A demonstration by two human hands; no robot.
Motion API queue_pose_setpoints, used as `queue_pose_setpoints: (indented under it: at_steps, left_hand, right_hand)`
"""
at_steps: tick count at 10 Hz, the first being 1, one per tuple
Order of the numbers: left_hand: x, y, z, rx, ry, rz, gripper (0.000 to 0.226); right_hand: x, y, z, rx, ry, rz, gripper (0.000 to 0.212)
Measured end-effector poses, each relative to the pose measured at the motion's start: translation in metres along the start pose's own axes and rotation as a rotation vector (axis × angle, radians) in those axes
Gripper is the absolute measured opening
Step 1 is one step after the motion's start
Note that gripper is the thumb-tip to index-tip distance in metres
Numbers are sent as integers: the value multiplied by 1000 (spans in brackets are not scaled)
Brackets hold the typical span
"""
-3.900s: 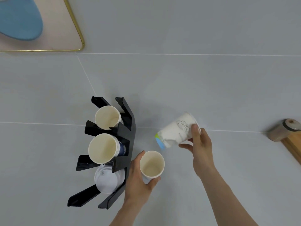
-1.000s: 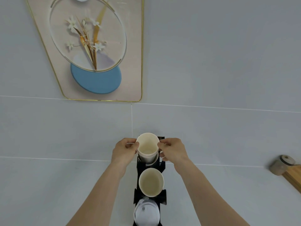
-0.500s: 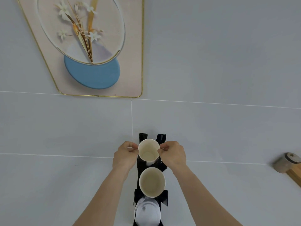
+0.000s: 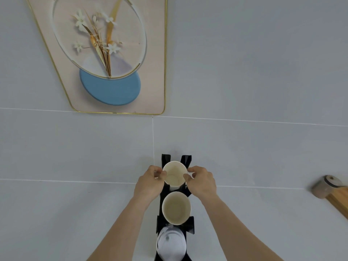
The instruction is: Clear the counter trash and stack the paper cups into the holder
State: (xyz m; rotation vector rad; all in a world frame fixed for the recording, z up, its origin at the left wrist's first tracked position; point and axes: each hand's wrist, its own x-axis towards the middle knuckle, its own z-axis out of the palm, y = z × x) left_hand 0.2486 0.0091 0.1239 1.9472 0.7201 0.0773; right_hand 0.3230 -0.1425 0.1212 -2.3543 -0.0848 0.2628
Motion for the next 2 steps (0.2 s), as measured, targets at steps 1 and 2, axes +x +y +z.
queue_pose_setpoints:
  at_steps: [1, 2]
  left_hand:
    - [-6, 1, -7, 63, -13, 35, 41]
    - [-12, 1, -15, 136, 22, 86, 50]
  right_hand:
    - [-9, 2, -7, -17, -10, -23, 58]
    - [-19, -1, -14, -71, 5, -70, 70]
